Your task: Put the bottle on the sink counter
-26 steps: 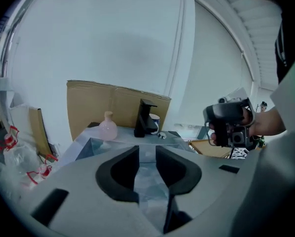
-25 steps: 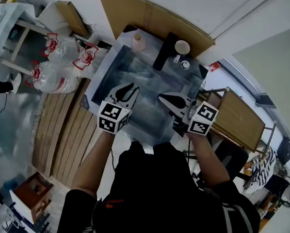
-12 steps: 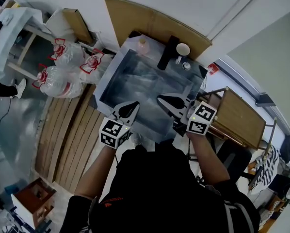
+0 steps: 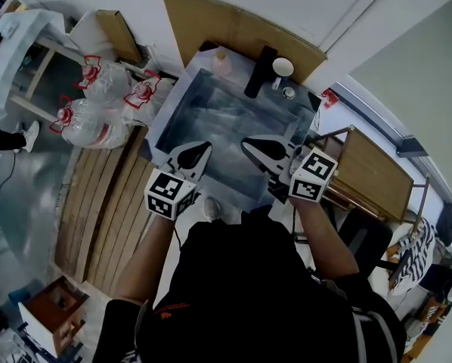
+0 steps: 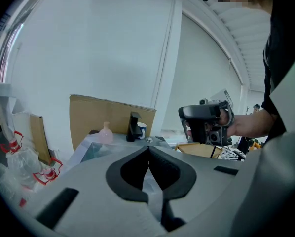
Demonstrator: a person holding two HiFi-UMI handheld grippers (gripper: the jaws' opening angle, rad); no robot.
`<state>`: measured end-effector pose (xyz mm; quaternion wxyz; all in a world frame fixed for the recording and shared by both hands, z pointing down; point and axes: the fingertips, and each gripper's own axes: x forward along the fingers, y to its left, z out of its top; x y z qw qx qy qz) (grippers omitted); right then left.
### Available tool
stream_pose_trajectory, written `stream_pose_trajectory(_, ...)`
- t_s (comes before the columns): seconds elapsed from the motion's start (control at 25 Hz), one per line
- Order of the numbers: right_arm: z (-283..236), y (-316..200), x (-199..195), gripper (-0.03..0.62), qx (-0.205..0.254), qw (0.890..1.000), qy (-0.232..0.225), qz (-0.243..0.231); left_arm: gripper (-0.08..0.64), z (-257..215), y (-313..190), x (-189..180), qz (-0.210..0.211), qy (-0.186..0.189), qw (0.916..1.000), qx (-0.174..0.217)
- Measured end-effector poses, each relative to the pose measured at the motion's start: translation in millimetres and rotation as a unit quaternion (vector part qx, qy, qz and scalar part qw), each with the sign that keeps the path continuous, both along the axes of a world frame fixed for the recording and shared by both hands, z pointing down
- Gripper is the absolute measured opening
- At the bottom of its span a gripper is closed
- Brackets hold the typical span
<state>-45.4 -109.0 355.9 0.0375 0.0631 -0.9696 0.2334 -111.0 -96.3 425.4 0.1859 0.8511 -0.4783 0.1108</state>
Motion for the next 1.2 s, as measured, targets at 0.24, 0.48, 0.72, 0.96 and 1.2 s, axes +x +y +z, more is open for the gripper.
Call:
stream_pose_trajectory(0.24, -0.6, 1.2, 4.0, 0.002, 0.0, 1.0, 0.002, 0.008, 0.018, -6.6, -0.3, 2.8, -0.001, 0.003, 1.0, 0.004)
stream_pose_trajectory(0.48, -1.2, 4.0, 7.2, 0.002, 0.003, 1.0, 0.005, 0.004, 0.018, -9.2, -0.6, 9.7, 0.0, 0.003, 1.0, 0.006)
stream_pose_trajectory(0.72, 1.9, 2.1, 11.8, 0.002, 0.0, 1.0, 0.008, 0.005, 0.018, -7.8, -1.7, 11.8, -0.004, 0.003, 1.0, 0.002)
stream_pose_trajectory(0.96, 4.1, -1.3, 11.5, 0.002, -0.003, 1.0, 0.009, 0.001, 0.018, -5.6, -4.6, 10.6, -0.01, 0.001, 1.0, -0.001)
stream_pose_trajectory(1.2, 6.2, -6.8, 12.9, 0.002, -0.006, 1.0, 0.009, -0.002, 0.018, -3.0, -10.8, 14.2, -0.012, 0.002, 0.9999, -0.004)
